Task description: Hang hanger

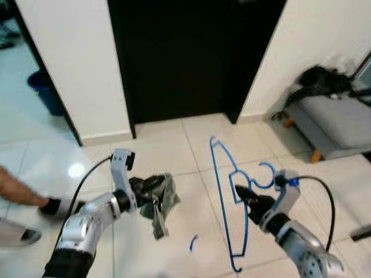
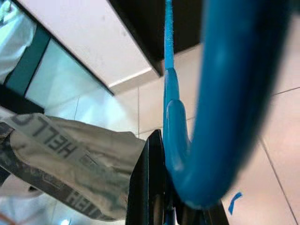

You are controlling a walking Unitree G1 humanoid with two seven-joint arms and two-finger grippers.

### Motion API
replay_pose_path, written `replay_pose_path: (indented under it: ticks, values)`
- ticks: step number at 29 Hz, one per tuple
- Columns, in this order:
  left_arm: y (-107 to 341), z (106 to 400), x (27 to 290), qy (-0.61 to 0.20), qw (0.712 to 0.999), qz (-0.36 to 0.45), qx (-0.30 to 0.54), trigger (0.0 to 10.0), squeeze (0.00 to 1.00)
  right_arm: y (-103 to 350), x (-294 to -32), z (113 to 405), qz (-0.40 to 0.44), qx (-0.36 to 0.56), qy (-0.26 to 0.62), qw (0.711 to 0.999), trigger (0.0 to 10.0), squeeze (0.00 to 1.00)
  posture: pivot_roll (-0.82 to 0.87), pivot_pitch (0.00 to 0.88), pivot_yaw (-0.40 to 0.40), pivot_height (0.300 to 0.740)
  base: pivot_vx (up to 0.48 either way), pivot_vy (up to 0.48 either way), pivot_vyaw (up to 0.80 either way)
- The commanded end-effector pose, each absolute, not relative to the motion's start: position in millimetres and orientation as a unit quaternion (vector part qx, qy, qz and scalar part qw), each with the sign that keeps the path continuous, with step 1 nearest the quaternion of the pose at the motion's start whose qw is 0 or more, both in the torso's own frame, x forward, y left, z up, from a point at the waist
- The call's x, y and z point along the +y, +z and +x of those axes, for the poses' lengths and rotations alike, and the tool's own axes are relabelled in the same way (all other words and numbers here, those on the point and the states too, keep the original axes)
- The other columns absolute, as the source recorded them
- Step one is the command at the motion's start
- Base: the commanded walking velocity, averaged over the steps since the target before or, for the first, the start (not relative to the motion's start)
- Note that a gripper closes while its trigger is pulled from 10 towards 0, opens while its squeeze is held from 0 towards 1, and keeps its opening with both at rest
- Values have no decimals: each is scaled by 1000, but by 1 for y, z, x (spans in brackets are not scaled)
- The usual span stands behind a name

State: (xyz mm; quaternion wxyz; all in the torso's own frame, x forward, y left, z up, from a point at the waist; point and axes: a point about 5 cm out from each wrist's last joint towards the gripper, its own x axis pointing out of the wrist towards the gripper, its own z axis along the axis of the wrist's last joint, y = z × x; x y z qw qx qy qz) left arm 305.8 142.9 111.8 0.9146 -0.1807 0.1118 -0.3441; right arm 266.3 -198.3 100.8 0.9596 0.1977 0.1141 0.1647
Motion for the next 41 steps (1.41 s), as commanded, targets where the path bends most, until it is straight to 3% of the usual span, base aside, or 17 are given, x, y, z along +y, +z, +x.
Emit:
replay_pose_path:
  ticks: [1, 6, 12, 15, 17, 25, 28, 41]
  values:
    - [105, 302, 145, -341, 914, -180, 125, 10000, 0, 93, -196, 261, 207, 128, 169, 955, 10000, 0, 5, 152, -15, 740, 0, 0, -800]
    - [106, 302, 145, -342, 914, -180, 124, 10000, 0, 94, -195, 260, 206, 128, 173, 954, 10000, 0, 4, 156, -16, 740, 0, 0, -800]
    - [110, 301, 141, -362, 917, -126, 110, 10000, 0, 95, -195, 260, 202, 125, 181, 954, 10000, 0, -5, 153, -6, 740, 0, 0, -800]
    - [125, 307, 136, -376, 924, -21, 67, 10000, 0, 98, -196, 258, 181, 115, 190, 958, 10000, 0, -9, 148, -2, 740, 0, 0, -800]
    - [136, 310, 134, -377, 925, 8, 43, 10000, 0, 101, -195, 258, 169, 110, 193, 960, 10000, 0, -11, 146, 6, 740, 0, 0, -800]
    - [178, 324, 131, -362, 930, 52, -35, 10000, 0, 113, -192, 258, 143, 85, 218, 962, 10000, 0, -10, 141, 13, 740, 0, 0, -800]
    - [222, 340, 142, -305, 938, 132, -100, 10000, 0, 152, -183, 252, 87, 36, 307, 947, 10000, 0, -10, 140, 18, 740, 0, 0, 0]
    - [250, 344, 132, -272, 935, 158, -162, 10000, 0, 201, -196, 210, -9, 18, 440, 898, 10000, 0, -26, 138, 31, 740, 0, 0, 0]
